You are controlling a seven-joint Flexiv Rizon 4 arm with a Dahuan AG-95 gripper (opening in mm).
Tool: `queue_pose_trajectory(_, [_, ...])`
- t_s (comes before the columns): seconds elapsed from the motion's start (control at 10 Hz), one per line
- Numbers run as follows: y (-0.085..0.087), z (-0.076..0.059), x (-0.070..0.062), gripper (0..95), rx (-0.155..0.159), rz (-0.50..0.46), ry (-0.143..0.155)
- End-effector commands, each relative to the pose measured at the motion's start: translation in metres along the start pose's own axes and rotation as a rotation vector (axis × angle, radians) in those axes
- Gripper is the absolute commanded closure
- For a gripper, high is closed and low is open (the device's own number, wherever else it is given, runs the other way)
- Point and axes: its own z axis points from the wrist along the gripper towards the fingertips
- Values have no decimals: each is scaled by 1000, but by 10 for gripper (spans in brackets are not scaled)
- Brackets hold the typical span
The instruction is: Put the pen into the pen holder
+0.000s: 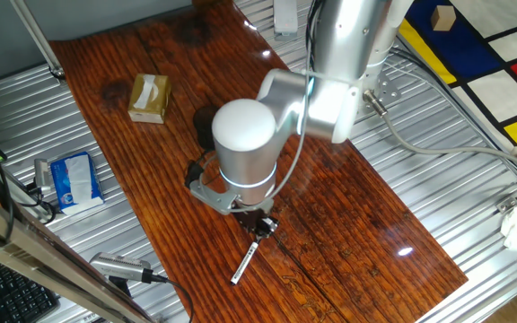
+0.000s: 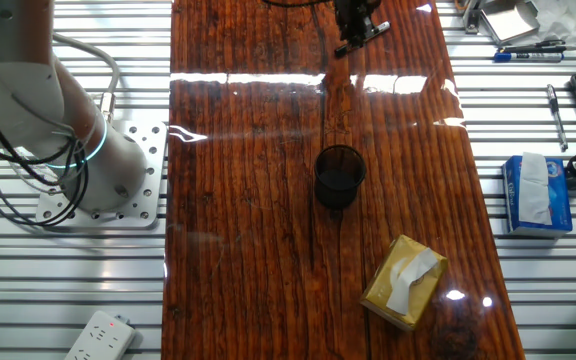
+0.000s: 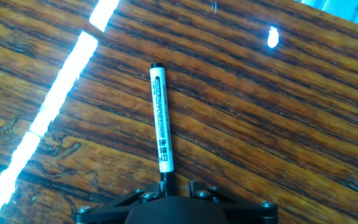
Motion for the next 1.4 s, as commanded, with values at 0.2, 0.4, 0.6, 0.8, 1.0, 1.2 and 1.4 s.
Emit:
queue_pose_trajectory(0.2, [3,5,1,760,3,-1,-2])
queue_pose_trajectory(0.4, [5,10,2,760,5,-2,-4])
queue_pose_trajectory(0.6, [6,12,2,760,7,-7,-9])
queue_pose_trajectory(0.8, [7,15,2,760,10,-15,-18])
queue_pose_trajectory(1.0, [8,18,3,760,14,-22,-26])
queue_pose_trajectory(1.2, [9,20,4,760,17,-22,-28])
queue_pose_trajectory(1.4, [9,21,4,760,18,-24,-33])
